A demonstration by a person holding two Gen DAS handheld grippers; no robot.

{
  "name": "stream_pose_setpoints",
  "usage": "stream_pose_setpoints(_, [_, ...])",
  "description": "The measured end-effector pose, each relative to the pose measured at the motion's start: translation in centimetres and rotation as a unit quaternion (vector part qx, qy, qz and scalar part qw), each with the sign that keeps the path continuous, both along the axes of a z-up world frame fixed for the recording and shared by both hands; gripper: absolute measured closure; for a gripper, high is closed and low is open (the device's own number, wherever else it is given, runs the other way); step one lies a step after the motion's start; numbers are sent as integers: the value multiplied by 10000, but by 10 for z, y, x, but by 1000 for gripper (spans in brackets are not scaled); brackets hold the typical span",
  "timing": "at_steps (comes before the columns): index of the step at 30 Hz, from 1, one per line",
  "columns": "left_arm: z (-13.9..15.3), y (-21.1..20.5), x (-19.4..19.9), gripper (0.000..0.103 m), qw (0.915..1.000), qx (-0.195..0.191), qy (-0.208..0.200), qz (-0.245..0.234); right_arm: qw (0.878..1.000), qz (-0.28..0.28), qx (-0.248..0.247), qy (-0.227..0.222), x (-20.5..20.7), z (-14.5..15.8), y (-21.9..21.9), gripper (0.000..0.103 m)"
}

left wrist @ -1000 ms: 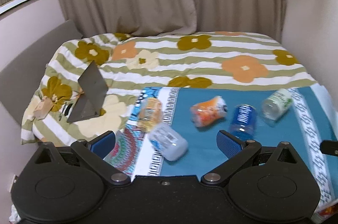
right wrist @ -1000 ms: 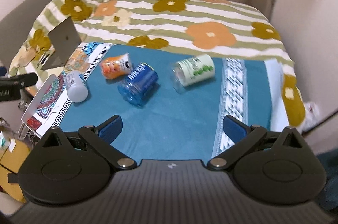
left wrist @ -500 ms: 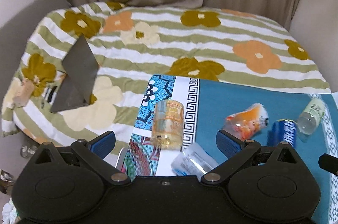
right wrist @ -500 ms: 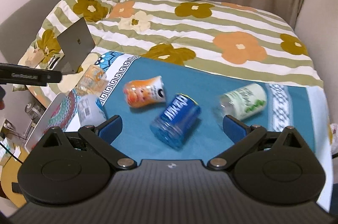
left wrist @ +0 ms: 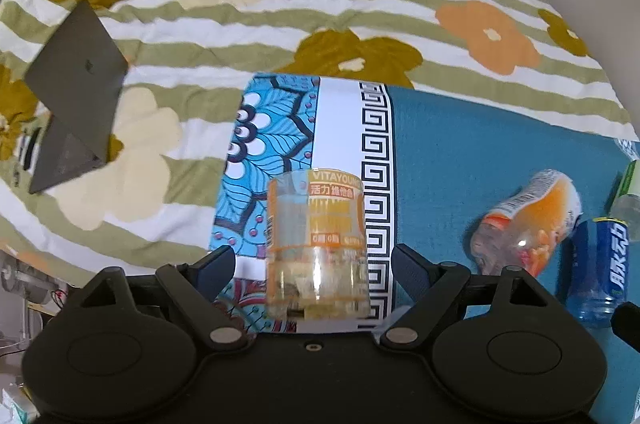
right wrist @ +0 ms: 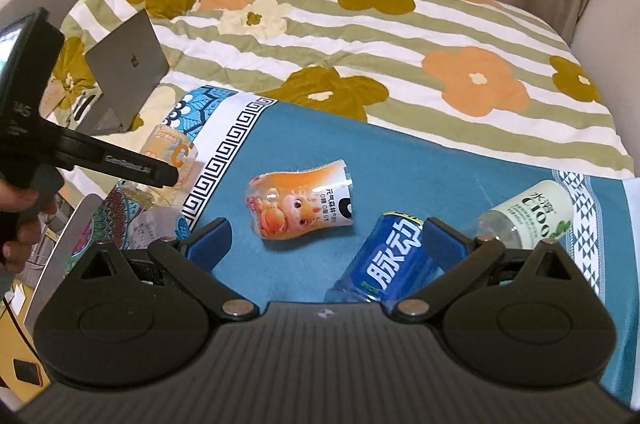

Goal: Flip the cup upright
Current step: 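Reach the left tool to the lying clear cup and close on it, then lift the clear cup with the left tool and carry it toward the blue bottle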

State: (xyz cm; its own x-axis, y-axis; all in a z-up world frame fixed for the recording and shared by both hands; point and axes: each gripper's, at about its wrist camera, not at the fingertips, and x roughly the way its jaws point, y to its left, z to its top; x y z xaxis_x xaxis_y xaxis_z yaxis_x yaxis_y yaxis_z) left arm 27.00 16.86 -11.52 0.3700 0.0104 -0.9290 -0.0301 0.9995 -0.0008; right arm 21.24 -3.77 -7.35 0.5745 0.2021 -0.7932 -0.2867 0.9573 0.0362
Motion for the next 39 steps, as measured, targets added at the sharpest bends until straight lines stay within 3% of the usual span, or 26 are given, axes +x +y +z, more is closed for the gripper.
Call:
stream_pose_setpoints(4, [-12, 0, 9, 28, 9998, -27, 168, -93, 9999, -118, -44, 100, 8, -8, 4, 0])
stream_pose_setpoints(6, [-17, 0, 13, 39, 9996, -32, 241, -121, 9998, -161, -15, 153, 10, -10, 5, 0])
stream_pose_setpoints(16, [-13, 2, 11, 40, 9997, 32, 115, -195, 9996, -175, 1, 219, 15, -14, 10, 0])
stream_pose_setpoints(26, [27, -8, -18, 40, 9996, 73, -254, -47, 9996, -207, 153, 93, 7, 0, -2, 0])
stream_pose_setpoints(39, [81, -77, -87, 40, 9965, -80, -831, -48, 9990, -190, 358, -179, -35, 29, -61, 0])
